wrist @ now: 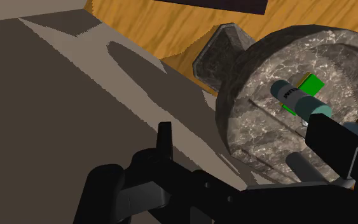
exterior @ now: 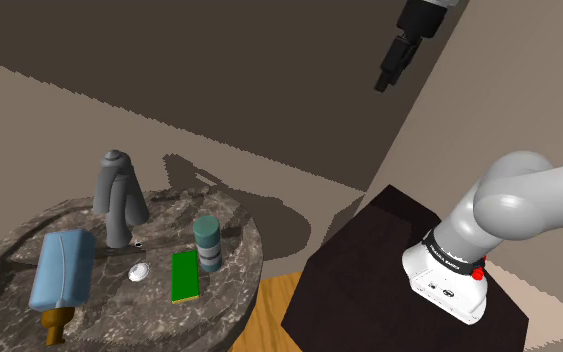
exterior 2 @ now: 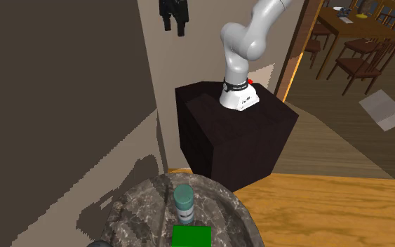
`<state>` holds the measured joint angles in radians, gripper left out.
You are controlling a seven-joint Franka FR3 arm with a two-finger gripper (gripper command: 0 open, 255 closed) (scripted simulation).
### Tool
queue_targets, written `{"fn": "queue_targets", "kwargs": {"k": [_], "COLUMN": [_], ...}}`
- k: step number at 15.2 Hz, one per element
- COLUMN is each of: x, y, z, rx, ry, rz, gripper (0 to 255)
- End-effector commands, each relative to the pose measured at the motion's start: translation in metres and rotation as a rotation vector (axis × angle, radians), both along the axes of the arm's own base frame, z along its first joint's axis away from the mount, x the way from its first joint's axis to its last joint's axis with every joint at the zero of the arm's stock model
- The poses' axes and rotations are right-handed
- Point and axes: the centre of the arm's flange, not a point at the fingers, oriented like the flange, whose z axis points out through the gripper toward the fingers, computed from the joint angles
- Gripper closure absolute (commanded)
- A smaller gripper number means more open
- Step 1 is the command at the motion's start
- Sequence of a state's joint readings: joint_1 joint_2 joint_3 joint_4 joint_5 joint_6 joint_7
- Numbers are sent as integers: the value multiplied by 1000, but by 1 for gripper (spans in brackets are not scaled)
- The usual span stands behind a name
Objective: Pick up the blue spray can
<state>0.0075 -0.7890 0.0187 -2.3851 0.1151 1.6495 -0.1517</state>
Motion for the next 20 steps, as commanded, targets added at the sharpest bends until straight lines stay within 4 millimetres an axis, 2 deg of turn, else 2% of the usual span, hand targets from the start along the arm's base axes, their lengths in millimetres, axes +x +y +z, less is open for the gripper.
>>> {"fn": "queue_targets", "kwargs": {"k": [1,20], "x": [0,72], "y": [0,203], "z": [0,-145], "rx": [0,-63], "ry": [0,30], "rz": [0,-61], "gripper": [0,0]}}
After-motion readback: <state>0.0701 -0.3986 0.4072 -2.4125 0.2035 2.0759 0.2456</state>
